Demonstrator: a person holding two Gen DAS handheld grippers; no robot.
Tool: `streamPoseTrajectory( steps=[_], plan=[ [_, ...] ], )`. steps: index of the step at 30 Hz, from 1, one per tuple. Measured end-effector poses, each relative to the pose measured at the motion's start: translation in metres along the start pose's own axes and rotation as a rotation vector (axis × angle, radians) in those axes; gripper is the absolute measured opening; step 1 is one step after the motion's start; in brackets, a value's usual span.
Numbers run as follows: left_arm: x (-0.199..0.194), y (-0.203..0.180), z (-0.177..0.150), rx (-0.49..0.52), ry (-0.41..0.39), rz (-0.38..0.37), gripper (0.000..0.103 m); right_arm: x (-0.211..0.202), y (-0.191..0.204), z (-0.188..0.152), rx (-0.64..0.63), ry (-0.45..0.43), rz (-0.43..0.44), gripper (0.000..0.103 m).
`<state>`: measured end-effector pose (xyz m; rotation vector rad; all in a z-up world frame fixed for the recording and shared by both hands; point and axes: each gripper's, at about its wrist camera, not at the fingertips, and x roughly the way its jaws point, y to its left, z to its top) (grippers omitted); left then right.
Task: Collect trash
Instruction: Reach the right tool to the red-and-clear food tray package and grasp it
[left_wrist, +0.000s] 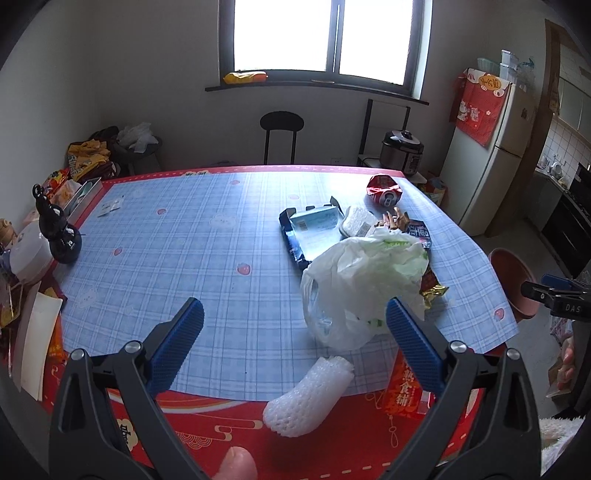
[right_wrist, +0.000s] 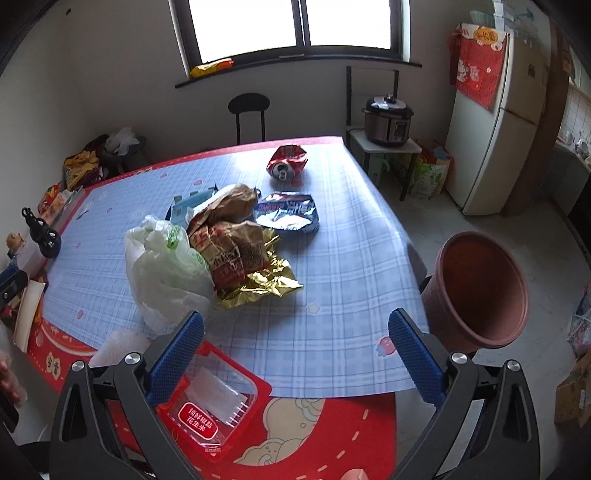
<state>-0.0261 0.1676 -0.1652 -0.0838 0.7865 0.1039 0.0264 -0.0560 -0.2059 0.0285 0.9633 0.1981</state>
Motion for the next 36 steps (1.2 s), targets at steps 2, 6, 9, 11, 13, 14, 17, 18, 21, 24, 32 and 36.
streamPoseTrajectory(
  steps=[2,6,9,11,13,14,17,18,21,24,32,36],
  plan=[
    [0.008,0.005,-0.01,-0.006,0.023,0.004,0.097,0.013,0.002,-0.008,0.014,0.044,0.006,0.098],
    [0.022,0.011,-0.021,-0.001,0.052,0.007,0.097,0.039,0.006,-0.028,0.032,0.135,0.033,0.097],
    [0.029,0.011,-0.026,0.012,0.072,-0.014,0.097,0.053,0.006,-0.043,0.073,0.206,0.075,0.09],
    [0.034,0.008,-0.029,0.033,0.087,-0.013,0.097,0.063,0.008,-0.054,0.098,0.254,0.086,0.083],
    [0.039,0.007,-0.031,0.05,0.103,-0.019,0.097,0.069,0.008,-0.064,0.133,0.294,0.104,0.078],
    [0.042,0.007,-0.032,0.055,0.113,-0.023,0.097,0.073,0.008,-0.068,0.149,0.311,0.112,0.076],
    [0.049,0.007,-0.035,0.065,0.132,-0.038,0.096,0.08,0.008,-0.081,0.196,0.352,0.133,0.073],
    [0.051,0.008,-0.035,0.067,0.136,-0.042,0.096,0.082,0.007,-0.084,0.211,0.362,0.137,0.07],
    [0.059,0.009,-0.037,0.068,0.159,-0.054,0.093,0.088,0.004,-0.091,0.255,0.384,0.149,0.063],
    [0.067,0.011,-0.037,0.06,0.186,-0.072,0.089,0.094,0.004,-0.093,0.282,0.397,0.157,0.059],
    [0.076,0.01,-0.041,0.052,0.215,-0.092,0.089,0.107,0.012,-0.093,0.285,0.445,0.16,0.047],
    [0.078,0.009,-0.045,0.039,0.229,-0.097,0.089,0.114,0.019,-0.091,0.254,0.489,0.124,0.042]
  ],
)
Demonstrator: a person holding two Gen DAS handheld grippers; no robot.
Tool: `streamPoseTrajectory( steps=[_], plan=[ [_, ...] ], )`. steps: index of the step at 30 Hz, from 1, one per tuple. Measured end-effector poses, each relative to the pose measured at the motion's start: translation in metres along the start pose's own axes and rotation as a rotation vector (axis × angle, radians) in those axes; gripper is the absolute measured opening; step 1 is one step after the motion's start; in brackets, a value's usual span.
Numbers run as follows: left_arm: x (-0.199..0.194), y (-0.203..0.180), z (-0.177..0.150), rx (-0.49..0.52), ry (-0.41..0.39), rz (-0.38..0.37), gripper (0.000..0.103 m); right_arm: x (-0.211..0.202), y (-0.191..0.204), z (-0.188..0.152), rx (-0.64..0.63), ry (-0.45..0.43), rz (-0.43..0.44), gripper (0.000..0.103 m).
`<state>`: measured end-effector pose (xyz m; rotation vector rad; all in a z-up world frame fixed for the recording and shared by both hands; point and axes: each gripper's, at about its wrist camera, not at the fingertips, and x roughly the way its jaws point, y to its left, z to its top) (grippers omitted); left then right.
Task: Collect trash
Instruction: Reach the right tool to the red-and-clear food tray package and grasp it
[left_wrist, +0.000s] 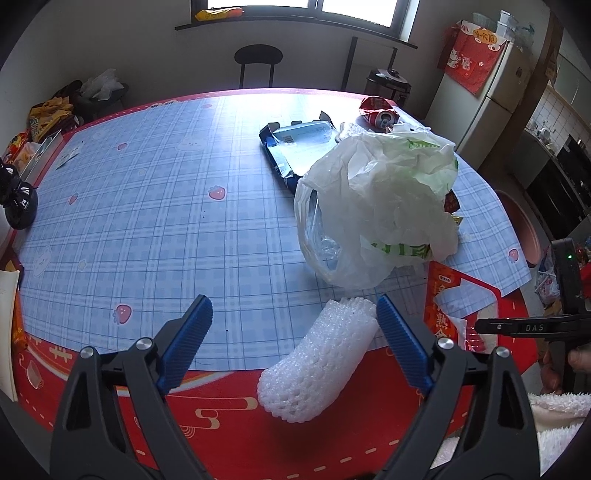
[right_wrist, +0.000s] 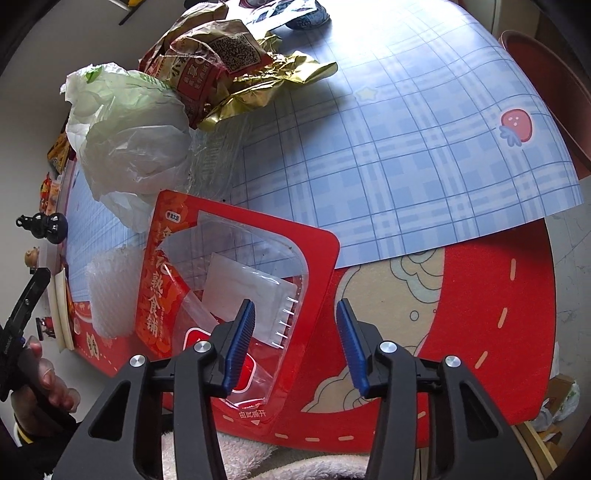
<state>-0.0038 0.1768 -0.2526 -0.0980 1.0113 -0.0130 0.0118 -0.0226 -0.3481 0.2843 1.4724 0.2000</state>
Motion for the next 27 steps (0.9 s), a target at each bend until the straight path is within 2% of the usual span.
streamPoseTrajectory(
  steps=[3,6,7,13,24,27],
  plan=[
    [0.001,-0.001,-0.003,-0.004,0.005,-0.001,0.089,0.003,0.003,0.001,-0.012,0.019,-0.011,0.032],
    [0.001,-0.002,-0.006,-0.013,0.012,-0.001,0.089,0.001,0.004,0.004,-0.018,0.013,-0.007,0.016],
    [0.001,-0.002,-0.007,-0.017,0.014,-0.002,0.089,0.0,0.005,0.004,-0.022,0.01,-0.008,0.014],
    [0.007,-0.01,-0.015,-0.02,0.042,-0.007,0.089,-0.01,0.004,0.011,-0.044,-0.022,-0.014,0.01],
    [0.026,-0.027,-0.024,0.01,0.114,-0.038,0.089,-0.03,-0.016,0.02,-0.049,-0.056,0.003,0.01],
    [0.036,-0.03,-0.024,0.044,0.157,0.009,0.089,-0.035,-0.02,0.019,-0.042,-0.066,0.004,0.01]
  ],
)
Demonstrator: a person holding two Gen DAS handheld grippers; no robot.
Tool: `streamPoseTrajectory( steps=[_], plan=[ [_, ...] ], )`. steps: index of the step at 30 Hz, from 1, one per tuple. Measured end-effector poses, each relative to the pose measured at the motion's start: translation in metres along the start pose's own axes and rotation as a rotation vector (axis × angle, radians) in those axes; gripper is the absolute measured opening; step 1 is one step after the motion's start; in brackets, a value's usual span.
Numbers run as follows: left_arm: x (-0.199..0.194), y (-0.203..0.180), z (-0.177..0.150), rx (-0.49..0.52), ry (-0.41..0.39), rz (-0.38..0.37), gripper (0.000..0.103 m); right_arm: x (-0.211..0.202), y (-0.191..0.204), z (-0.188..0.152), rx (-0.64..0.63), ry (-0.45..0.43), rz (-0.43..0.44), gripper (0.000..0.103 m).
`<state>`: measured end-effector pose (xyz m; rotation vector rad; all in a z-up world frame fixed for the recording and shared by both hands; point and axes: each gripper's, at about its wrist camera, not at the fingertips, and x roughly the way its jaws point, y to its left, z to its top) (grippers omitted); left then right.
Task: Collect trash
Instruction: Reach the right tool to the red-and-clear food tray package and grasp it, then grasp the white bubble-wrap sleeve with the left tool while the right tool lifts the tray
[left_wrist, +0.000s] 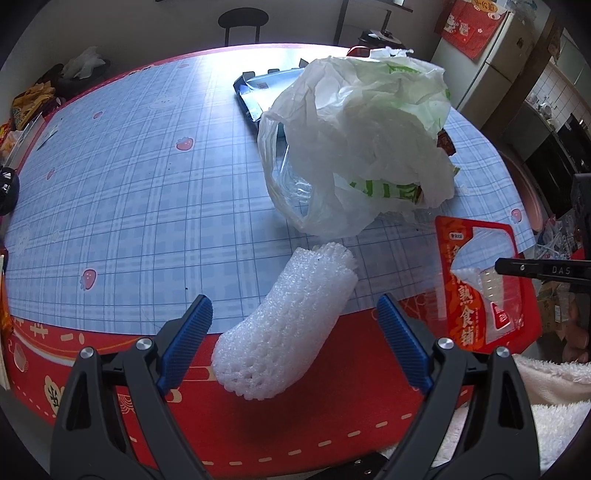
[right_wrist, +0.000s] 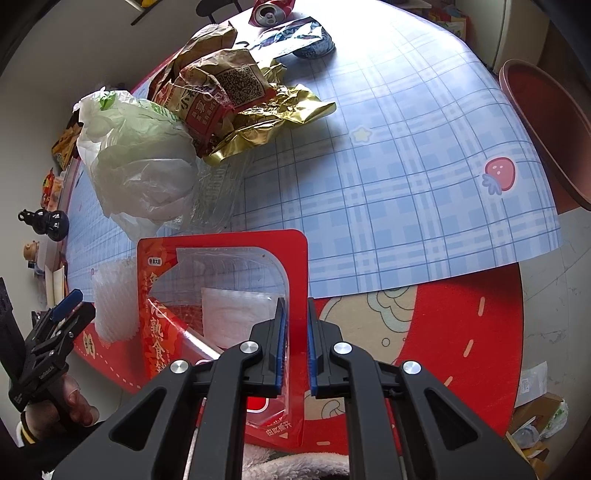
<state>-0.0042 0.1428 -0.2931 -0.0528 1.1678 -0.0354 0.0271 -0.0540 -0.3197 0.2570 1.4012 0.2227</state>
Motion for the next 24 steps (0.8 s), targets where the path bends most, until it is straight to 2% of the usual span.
streamPoseTrajectory(
  steps=[8,19,24],
  plan=[
    [0.02,0.0,0.0,0.083,0.064,0.053,0.089,-0.013,-0.004,-0.006,0.033,-0.034,-0.015,0.01],
    [0.031,-0.001,0.007,0.091,0.068,-0.006,0.088,-0.022,0.0,-0.009,0.064,-0.056,-0.047,0.01],
    [0.04,0.003,0.008,0.104,0.092,-0.044,0.068,-0.028,-0.003,-0.011,0.098,-0.079,-0.07,0.01]
  ],
)
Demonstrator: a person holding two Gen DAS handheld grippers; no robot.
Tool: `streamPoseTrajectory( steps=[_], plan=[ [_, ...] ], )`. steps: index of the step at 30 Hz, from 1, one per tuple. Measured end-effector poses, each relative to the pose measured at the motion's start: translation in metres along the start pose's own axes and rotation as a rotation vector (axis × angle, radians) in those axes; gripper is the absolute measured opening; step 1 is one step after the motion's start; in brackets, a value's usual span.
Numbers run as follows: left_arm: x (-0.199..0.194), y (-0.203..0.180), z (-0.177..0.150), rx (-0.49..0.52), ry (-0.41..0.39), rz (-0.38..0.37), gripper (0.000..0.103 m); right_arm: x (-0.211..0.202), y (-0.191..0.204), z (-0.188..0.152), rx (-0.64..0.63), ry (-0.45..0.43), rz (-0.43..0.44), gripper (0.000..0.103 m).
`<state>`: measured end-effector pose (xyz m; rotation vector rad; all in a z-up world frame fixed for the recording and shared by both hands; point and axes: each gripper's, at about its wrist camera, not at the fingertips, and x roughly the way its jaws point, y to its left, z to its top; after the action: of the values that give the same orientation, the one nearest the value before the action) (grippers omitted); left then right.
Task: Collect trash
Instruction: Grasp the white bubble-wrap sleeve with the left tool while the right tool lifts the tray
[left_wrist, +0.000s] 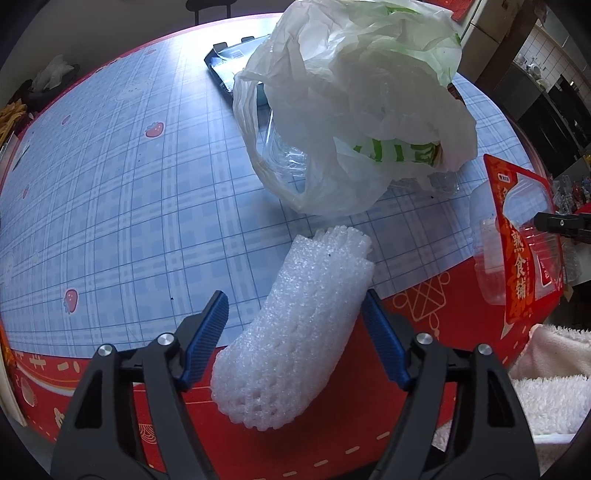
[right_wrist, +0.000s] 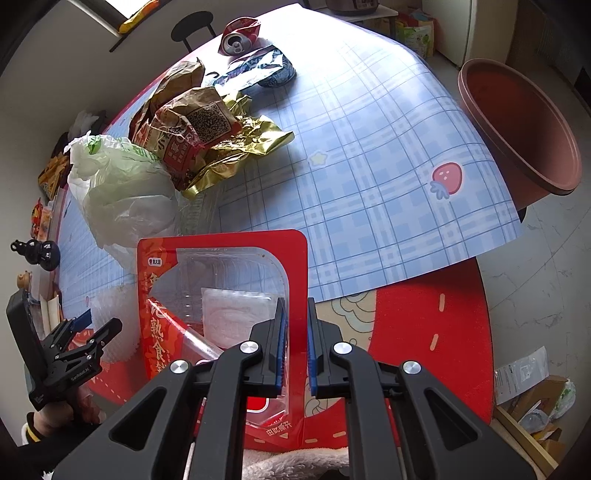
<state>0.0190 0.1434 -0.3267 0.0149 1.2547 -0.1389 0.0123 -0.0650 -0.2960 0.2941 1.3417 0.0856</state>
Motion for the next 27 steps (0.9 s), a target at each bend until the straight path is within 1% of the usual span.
streamPoseTrajectory(
  steps=[1,2,3,4,5,6,9,15,18,21,23,27],
  plan=[
    [0.001,0.001,0.0,0.005,0.003,-0.012,0.063,-0.002,-0.001,0.0,0.006,-0.005,-0.006,0.01],
    [0.002,0.001,-0.001,0.011,0.005,-0.021,0.052,-0.004,-0.002,0.0,0.013,-0.01,-0.013,0.01],
    [0.003,0.002,-0.001,0.018,0.007,-0.031,0.046,-0.007,-0.003,0.0,0.019,-0.017,-0.019,0.01],
    [0.003,0.002,-0.002,0.023,0.005,-0.041,0.045,-0.009,-0.004,0.0,0.025,-0.024,-0.025,0.01],
    [0.002,0.004,-0.001,0.028,0.002,-0.053,0.04,-0.011,-0.004,0.0,0.031,-0.031,-0.032,0.01],
    [0.0,0.006,0.0,0.029,-0.005,-0.068,0.037,-0.014,-0.004,0.0,0.036,-0.039,-0.039,0.01],
    [-0.014,0.019,0.005,0.01,-0.054,-0.123,0.036,-0.022,-0.003,0.001,0.041,-0.07,-0.064,0.01],
    [-0.063,0.047,0.038,-0.038,-0.233,-0.248,0.035,-0.047,-0.001,0.009,0.057,-0.171,-0.134,0.01],
    [-0.081,0.054,0.058,-0.056,-0.318,-0.299,0.036,-0.067,-0.001,0.016,0.058,-0.242,-0.184,0.01],
    [-0.094,0.053,0.076,-0.05,-0.389,-0.321,0.036,-0.091,-0.008,0.022,0.077,-0.307,-0.212,0.01],
    [-0.102,0.045,0.085,-0.051,-0.423,-0.335,0.036,-0.108,-0.018,0.026,0.088,-0.347,-0.217,0.01],
    [-0.116,0.025,0.096,-0.091,-0.446,-0.392,0.036,-0.143,-0.04,0.039,0.097,-0.437,-0.233,0.01]
  ],
)
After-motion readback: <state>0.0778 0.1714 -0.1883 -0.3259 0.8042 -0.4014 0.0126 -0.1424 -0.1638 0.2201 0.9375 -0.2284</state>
